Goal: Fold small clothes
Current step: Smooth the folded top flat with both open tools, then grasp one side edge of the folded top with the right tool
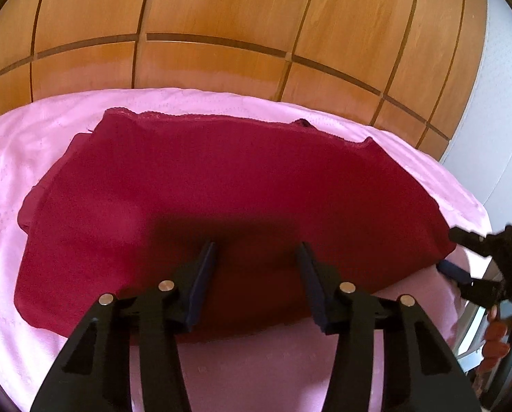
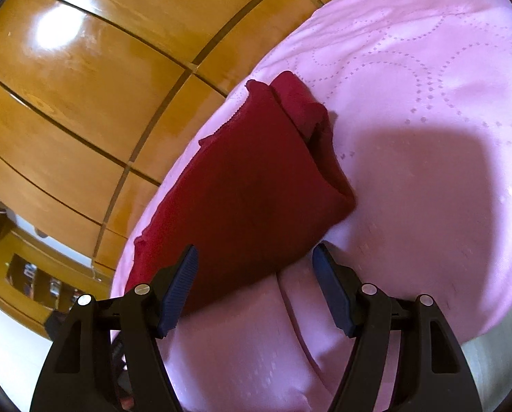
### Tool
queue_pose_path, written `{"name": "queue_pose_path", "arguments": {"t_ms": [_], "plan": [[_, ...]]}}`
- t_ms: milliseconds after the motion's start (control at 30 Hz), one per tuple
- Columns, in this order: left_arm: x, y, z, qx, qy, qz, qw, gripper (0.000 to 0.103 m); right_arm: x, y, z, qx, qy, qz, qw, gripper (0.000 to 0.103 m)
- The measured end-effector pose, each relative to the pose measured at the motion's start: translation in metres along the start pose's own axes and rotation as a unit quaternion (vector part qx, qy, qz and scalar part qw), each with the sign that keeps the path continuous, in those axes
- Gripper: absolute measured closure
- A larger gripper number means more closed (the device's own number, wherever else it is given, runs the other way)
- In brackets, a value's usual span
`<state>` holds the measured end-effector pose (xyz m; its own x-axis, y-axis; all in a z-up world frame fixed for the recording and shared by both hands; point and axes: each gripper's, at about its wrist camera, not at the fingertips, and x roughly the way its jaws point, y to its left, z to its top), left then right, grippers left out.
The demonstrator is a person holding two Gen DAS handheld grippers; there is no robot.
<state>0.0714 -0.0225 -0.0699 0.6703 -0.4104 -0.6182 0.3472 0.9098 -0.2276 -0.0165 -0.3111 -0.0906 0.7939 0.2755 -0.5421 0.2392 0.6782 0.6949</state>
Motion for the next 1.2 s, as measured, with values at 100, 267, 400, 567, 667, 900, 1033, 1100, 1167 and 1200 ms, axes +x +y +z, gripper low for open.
{"name": "queue_pose_path", "arguments": {"t_ms": [100,267,400,567,667,900,1033,1100,1167,1200], "plan": [[0.001,-0.002,-0.003,0.009,-0.002,0.004,1.0000,0.055,0.006,0.000,0.005,0.001,-0.006,0.004,1.000,0.035],[0.002,0.002,-0.005,-0.001,-0.004,-0.002,1.0000,0.058,0.018,0.004,0.017,0.001,-0.025,0.010,1.000,0.035],[0.002,0.002,-0.005,0.000,-0.004,-0.002,1.0000,0.058,0.027,0.002,0.028,0.005,-0.051,0.016,0.999,0.035],[0.003,0.002,-0.005,0.001,-0.003,-0.002,1.0000,0.058,0.036,0.001,0.042,0.025,-0.076,0.009,0.997,0.035],[0.003,0.001,-0.006,0.003,-0.003,0.000,1.0000,0.058,0.041,-0.001,0.048,0.029,-0.077,-0.004,0.997,0.055],[0.004,-0.007,-0.006,0.034,-0.002,0.017,0.9993,0.054,0.044,-0.025,0.054,0.097,-0.074,0.031,0.992,0.085],[-0.004,-0.006,0.002,0.028,0.013,-0.010,0.9995,0.028,0.038,-0.013,0.058,0.091,-0.078,0.039,0.992,0.086],[-0.014,-0.001,0.007,0.011,0.008,-0.017,0.9998,0.022,0.034,0.000,0.061,0.078,-0.081,0.039,0.993,0.086],[-0.022,0.005,0.010,0.000,-0.001,-0.010,0.9999,0.017,0.029,0.019,0.064,0.053,-0.084,0.036,0.994,0.086],[-0.029,0.012,0.013,-0.009,-0.008,-0.006,0.9999,0.014,0.028,0.026,0.066,0.044,-0.084,0.035,0.995,0.086]]}}
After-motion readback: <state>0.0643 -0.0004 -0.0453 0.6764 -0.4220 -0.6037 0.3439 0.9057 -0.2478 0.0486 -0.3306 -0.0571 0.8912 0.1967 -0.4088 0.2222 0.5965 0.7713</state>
